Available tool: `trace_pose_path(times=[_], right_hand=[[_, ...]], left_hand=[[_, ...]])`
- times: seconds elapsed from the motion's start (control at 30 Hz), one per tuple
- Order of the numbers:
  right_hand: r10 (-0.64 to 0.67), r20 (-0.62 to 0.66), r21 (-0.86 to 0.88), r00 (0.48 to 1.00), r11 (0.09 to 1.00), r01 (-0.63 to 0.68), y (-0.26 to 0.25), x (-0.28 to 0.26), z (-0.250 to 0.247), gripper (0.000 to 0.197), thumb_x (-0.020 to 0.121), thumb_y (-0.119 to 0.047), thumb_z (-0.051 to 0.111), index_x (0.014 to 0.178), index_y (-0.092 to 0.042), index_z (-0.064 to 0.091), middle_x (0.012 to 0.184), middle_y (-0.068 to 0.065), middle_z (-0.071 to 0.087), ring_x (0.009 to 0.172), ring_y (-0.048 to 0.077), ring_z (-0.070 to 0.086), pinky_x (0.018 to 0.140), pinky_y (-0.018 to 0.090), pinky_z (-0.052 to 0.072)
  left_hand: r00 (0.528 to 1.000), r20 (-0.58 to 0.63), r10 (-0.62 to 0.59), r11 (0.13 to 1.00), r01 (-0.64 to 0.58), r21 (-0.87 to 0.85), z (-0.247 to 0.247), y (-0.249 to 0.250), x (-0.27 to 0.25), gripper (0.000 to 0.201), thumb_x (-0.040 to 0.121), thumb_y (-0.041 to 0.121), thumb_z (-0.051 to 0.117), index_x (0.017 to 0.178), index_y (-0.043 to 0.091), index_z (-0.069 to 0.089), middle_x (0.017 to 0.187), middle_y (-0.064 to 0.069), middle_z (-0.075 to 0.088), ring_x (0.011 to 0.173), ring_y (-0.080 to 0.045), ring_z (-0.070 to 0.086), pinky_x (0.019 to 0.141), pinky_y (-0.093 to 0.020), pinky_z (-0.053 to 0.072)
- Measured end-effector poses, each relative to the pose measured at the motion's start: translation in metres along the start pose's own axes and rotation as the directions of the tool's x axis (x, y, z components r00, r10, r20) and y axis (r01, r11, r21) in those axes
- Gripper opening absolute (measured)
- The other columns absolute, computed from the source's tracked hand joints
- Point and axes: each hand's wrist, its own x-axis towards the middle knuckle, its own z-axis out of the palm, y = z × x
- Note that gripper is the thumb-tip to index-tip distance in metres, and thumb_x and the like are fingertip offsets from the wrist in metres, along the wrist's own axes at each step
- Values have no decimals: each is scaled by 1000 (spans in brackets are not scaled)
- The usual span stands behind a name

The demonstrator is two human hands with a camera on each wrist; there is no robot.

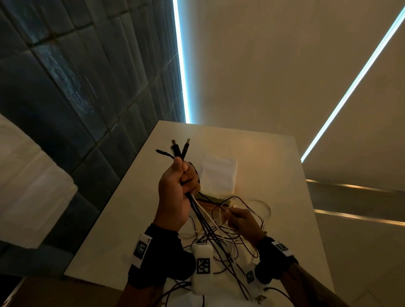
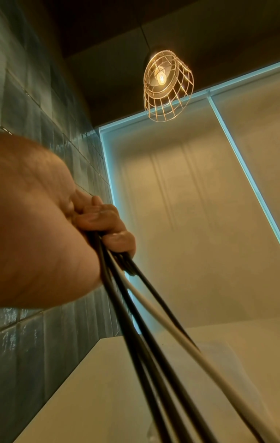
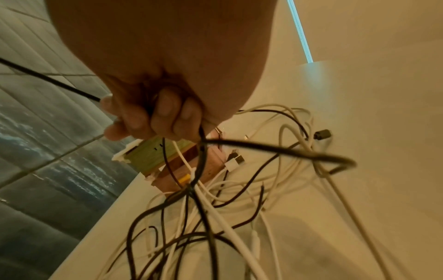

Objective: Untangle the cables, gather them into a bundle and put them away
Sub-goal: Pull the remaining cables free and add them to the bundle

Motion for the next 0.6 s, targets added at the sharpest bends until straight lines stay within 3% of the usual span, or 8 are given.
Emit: trace_pose_path(times=[0.1, 0.23, 0.33, 0.4, 0.47, 0.6], right_hand=[[69, -29, 5, 997, 998, -69, 7, 0, -2, 31, 101, -6, 44, 75, -3, 62, 46, -11, 46, 43, 2, 33, 47, 17, 27], [136, -96, -25, 986, 990, -139, 19, -2, -6, 32, 100, -7, 45, 78, 6, 63, 52, -10, 50, 47, -1, 42, 50, 14, 33], [135, -207, -38, 969, 989, -146, 12, 0, -7, 31, 97, -11, 50, 69, -9, 64, 53, -3, 45, 50, 13, 38, 48, 24, 30], [116, -304, 9, 945, 993, -119, -6, 4, -8, 27, 94, -12, 55, 70, -6, 65, 56, 3, 43, 51, 17, 34, 46, 26, 27], [104, -370, 145, 923, 988, -53, -33, 8, -10, 19, 93, -10, 58, 83, 3, 67, 56, 5, 43, 49, 14, 33, 43, 25, 27], [-27, -357, 302, 934, 943, 143, -93, 12, -11, 15, 94, -5, 55, 92, 4, 65, 54, 0, 40, 49, 14, 28, 45, 27, 19]], left_hand=[[1000, -16, 7, 1000, -7, -2, 0, 2, 1, 37, 103, 31, 31, 71, 16, 40, 58, 5, 29, 43, -7, 23, 43, -22, 25], [999, -40, 2, 1000, -2, 9, -3, 0, 2, 36, 103, 31, 31, 72, 16, 41, 58, 5, 29, 42, -7, 23, 42, -22, 25], [998, -57, -7, 998, 11, 57, -3, 2, 3, 37, 104, 30, 31, 71, 16, 42, 57, 5, 30, 42, -7, 23, 42, -22, 25], [997, -77, -13, 996, 19, 85, -2, 2, 4, 37, 104, 29, 31, 71, 15, 42, 56, 5, 32, 41, -7, 24, 42, -22, 24], [995, -99, -27, 994, 37, 103, 0, 2, 4, 37, 104, 29, 31, 72, 15, 42, 55, 5, 34, 41, -7, 24, 42, -22, 23], [985, -166, -53, 987, 77, 144, 4, -1, 3, 35, 104, 28, 31, 74, 14, 42, 58, -1, 45, 43, -11, 31, 44, -24, 26]])
